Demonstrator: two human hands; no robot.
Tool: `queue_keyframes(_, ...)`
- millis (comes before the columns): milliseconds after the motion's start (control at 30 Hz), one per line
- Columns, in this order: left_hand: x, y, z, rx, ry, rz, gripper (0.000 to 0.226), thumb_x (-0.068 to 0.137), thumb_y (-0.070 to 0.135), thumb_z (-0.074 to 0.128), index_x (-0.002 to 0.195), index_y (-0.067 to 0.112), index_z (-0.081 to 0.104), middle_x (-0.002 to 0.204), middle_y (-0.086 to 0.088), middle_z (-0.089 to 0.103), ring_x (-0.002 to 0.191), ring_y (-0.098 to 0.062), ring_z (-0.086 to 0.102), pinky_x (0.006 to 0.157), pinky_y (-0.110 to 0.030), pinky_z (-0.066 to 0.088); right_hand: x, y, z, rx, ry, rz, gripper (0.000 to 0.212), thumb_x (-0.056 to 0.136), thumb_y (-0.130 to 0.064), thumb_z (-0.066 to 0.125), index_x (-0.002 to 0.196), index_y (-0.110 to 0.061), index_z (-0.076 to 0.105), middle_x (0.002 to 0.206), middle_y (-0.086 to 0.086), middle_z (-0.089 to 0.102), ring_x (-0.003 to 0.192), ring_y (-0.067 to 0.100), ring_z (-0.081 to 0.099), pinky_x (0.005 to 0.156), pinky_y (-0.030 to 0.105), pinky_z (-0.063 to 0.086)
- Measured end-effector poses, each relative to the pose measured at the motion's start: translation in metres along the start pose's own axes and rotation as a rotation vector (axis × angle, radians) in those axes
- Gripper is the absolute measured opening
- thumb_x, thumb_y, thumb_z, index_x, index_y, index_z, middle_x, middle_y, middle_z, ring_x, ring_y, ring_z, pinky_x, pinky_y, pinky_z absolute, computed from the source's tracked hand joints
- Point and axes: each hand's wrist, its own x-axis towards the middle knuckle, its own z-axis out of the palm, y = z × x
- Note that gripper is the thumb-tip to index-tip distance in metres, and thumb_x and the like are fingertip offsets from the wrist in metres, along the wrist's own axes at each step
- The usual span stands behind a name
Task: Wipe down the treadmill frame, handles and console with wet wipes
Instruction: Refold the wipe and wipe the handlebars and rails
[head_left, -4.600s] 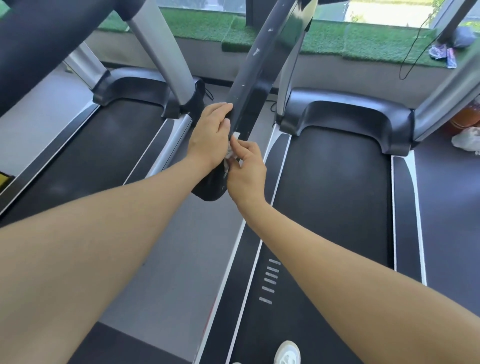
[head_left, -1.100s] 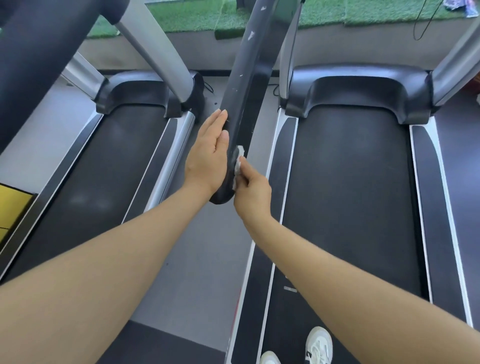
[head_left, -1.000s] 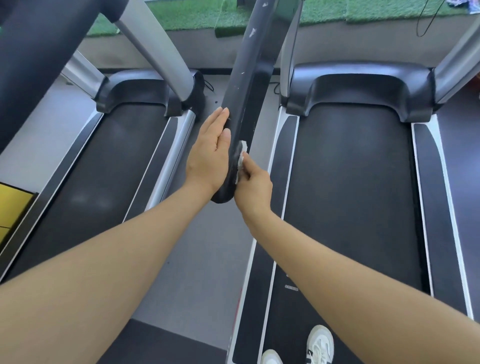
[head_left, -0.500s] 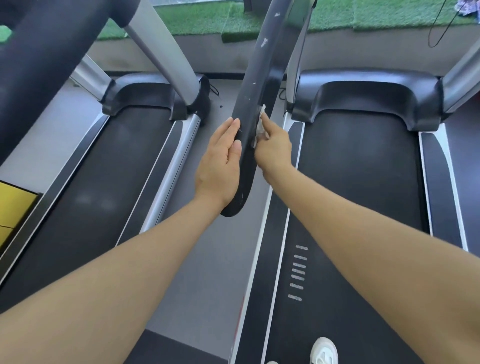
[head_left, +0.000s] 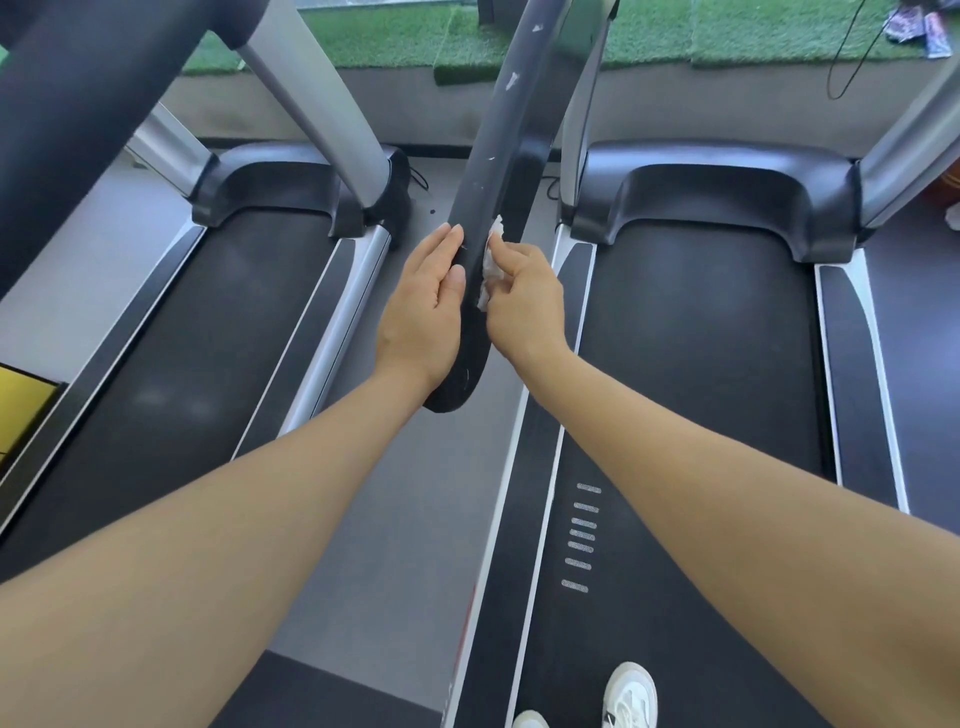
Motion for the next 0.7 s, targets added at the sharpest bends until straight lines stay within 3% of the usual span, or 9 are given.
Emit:
queue_keyframes(167,-0.001,0.002,-0.002,-0.067,0.007,-0.015,0.041,0.101,0.01,0.036,0.141,0.017,0.043,0.149,0.007,0.036,0.132,0.004,0.029,0.103,-0.003,0.018,-0.023,-0.001,0.004,0.078,-0.003,0.032,0.032,0.101,-0.015,0.042,0.13,-0.015,0.054,0.115,-0.004,0.051,0.085,0.01,0.052,0.08,0.022,0.047)
queue_keyframes(300,-0.006,0.001,-0.005,-0.053,0.016,-0.01,0.042,0.099,0.005,0.035,0.14,0.012,0.043,0.147,0.003,0.038,0.129,0.002,0.031,0.096,0.006,0.017,-0.049,-0.003,0.007,0.128,-0.01,0.061,0.029,0.102,-0.022,0.04,0.121,-0.011,0.059,0.107,-0.006,0.053,0.082,0.008,0.052,0.072,0.014,0.045)
queue_keyframes(433,-0.017,-0.002,-0.007,-0.061,0.022,-0.041,0.042,0.1,0.005,0.035,0.141,0.012,0.042,0.146,0.003,0.039,0.125,0.003,0.034,0.093,0.007,0.02,-0.072,-0.005,0.01,0.317,-0.012,0.177,0.024,0.102,-0.021,0.04,0.112,-0.009,0.059,0.086,-0.015,0.051,0.062,-0.004,0.048,0.057,0.004,0.041)
queue_keyframes(567,-0.021,-0.001,-0.006,-0.053,0.013,-0.043,0.042,0.101,0.007,0.032,0.142,0.012,0.039,0.147,0.003,0.037,0.125,0.003,0.033,0.092,0.008,0.019,-0.089,-0.004,0.014,0.465,-0.017,0.254,0.022,0.102,-0.019,0.043,0.111,-0.008,0.059,0.08,-0.006,0.051,0.059,0.001,0.045,0.057,0.003,0.041)
queue_keyframes(700,-0.025,-0.002,-0.004,-0.047,0.023,-0.025,0.042,0.102,0.009,0.031,0.143,0.012,0.038,0.148,0.004,0.036,0.127,0.004,0.032,0.096,0.007,0.02,-0.097,0.002,0.018,0.602,-0.024,0.328,0.018,0.101,-0.016,0.044,0.108,-0.008,0.059,0.082,-0.009,0.054,0.06,-0.01,0.049,0.059,0.003,0.041)
